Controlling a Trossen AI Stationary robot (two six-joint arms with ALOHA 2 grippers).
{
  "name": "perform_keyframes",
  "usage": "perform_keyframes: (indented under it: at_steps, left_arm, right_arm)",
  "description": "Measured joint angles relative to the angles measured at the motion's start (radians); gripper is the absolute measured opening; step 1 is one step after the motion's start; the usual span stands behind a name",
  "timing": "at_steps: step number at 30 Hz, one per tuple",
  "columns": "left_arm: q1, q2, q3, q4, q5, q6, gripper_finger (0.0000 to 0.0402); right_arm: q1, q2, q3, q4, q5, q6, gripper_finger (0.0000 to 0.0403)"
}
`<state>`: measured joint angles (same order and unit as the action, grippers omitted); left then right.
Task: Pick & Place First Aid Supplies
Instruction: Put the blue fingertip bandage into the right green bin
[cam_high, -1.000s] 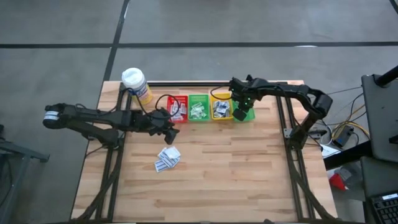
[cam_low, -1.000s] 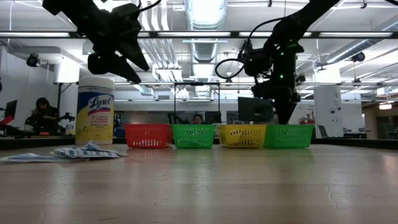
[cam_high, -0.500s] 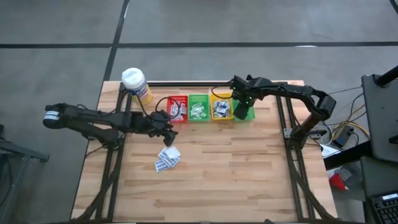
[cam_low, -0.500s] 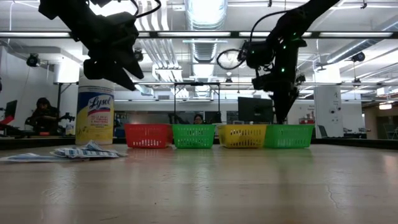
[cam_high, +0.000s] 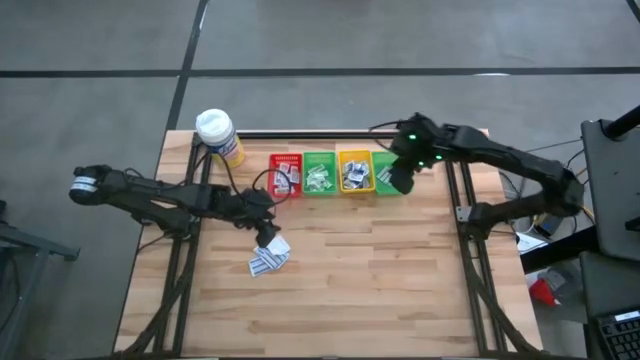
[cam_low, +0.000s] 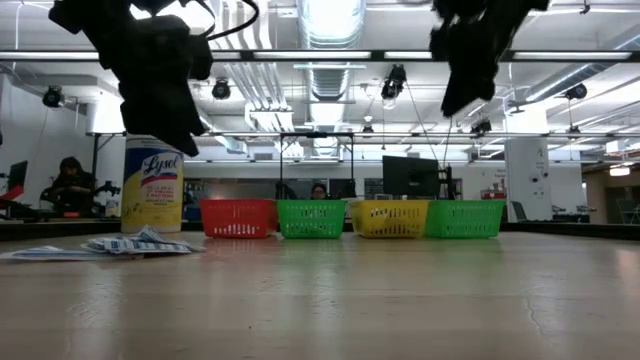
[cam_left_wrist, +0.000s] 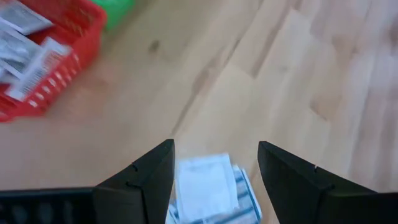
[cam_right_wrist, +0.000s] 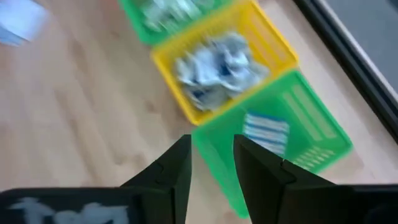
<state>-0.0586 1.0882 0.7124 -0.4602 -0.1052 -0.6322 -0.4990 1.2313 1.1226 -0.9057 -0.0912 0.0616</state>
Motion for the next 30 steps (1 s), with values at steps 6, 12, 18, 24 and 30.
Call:
perform_keyframes:
  at_steps: [6,12,18,24,30]
  left_arm:
    - [-0.004,0.021,0.000,-0.018,0.098,0.009,0.0223]
    - [-0.056,0.073,0.000,-0.020,0.193,0.188,0.0223]
    - [-0.076,0.142,0.000,-0.037,0.202,0.225,0.0223]
    - [-0.105,0.217,0.001,-0.027,0.258,0.238,0.0223]
    - [-0.130,0.286,0.039,-0.022,0.257,0.222,0.0223]
  right_arm:
    - [0.065,-0.179,-0.016,0.042,-0.050,0.079,0.0118]
    - [0.109,-0.304,-0.052,0.113,-0.049,0.123,0.0128]
    - [0.115,-0.344,-0.068,0.120,-0.049,0.145,0.0127]
    - [0.115,-0.364,-0.149,0.134,-0.048,0.019,0.0117]
    - [0.115,-0.449,-0.311,0.296,-0.049,0.066,0.0107]
